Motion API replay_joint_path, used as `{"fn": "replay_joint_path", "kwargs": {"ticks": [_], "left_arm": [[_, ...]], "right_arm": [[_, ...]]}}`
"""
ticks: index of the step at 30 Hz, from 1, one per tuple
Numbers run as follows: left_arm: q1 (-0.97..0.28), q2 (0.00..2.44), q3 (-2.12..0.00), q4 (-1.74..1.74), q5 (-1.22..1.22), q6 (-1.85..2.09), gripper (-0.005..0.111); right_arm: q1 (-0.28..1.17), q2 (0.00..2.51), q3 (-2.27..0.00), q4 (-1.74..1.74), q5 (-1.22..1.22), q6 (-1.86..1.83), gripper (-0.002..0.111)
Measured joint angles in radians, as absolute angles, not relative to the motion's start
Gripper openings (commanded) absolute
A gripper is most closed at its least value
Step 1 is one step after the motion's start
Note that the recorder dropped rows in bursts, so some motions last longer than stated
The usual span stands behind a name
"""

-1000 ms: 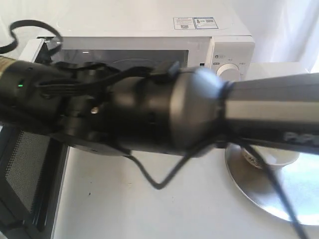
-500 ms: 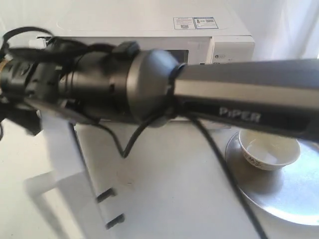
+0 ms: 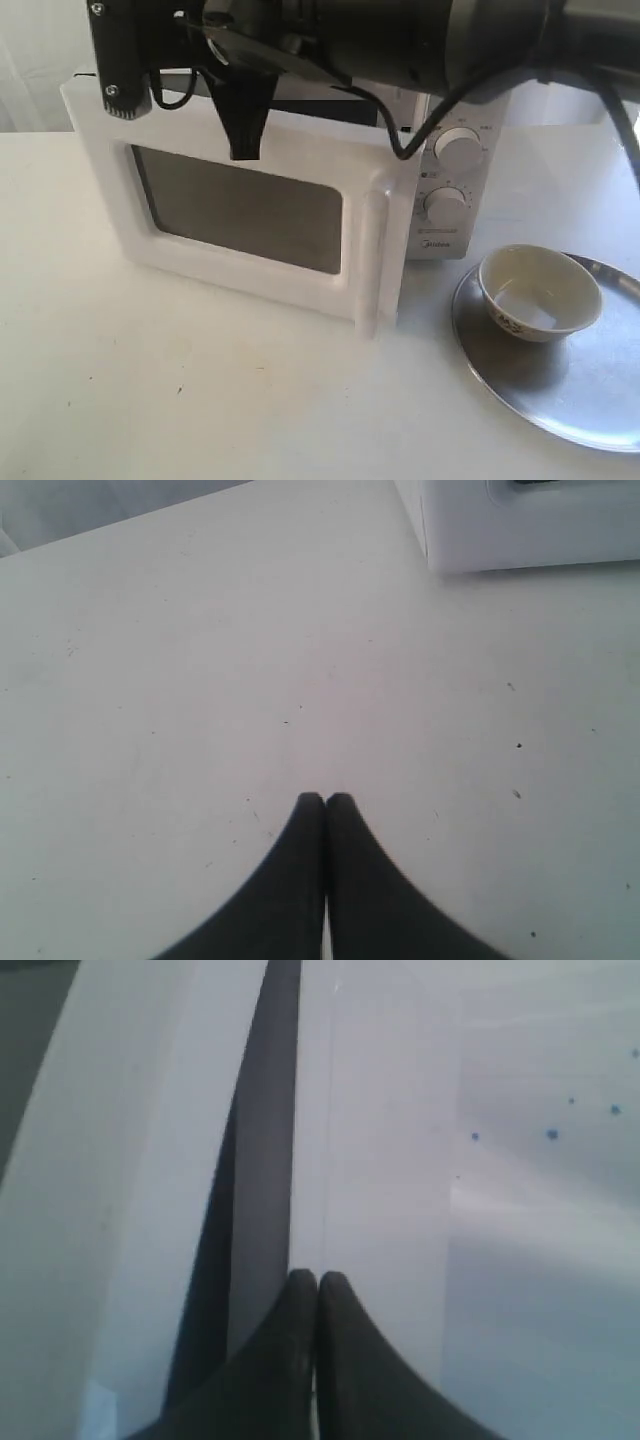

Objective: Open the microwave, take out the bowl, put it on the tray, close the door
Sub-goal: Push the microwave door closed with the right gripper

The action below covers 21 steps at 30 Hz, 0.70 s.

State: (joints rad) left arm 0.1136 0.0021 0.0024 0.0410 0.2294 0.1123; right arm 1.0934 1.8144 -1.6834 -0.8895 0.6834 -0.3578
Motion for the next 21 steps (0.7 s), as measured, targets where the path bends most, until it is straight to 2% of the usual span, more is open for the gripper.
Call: {"fn": "replay_joint_path", "kwargs": {"ticks": [11, 16, 21], "left_arm": [[0.114, 0.002, 0.002, 0.041, 0.229, 0.112, 0.000], [0.114, 0.002, 0.002, 0.041, 0.229, 0.112, 0.000], [0.114, 0.002, 0.002, 0.041, 0.229, 0.112, 0.000]], "right_arm": [[0.997, 1.926, -1.692, -1.007, 0.694, -0.287, 0.000], [0.997, 1.961, -1.676, -1.226, 0.704, 0.106, 0.000], [0.988, 1.969, -1.665, -1.354, 0.762, 0.241, 0.000]]}}
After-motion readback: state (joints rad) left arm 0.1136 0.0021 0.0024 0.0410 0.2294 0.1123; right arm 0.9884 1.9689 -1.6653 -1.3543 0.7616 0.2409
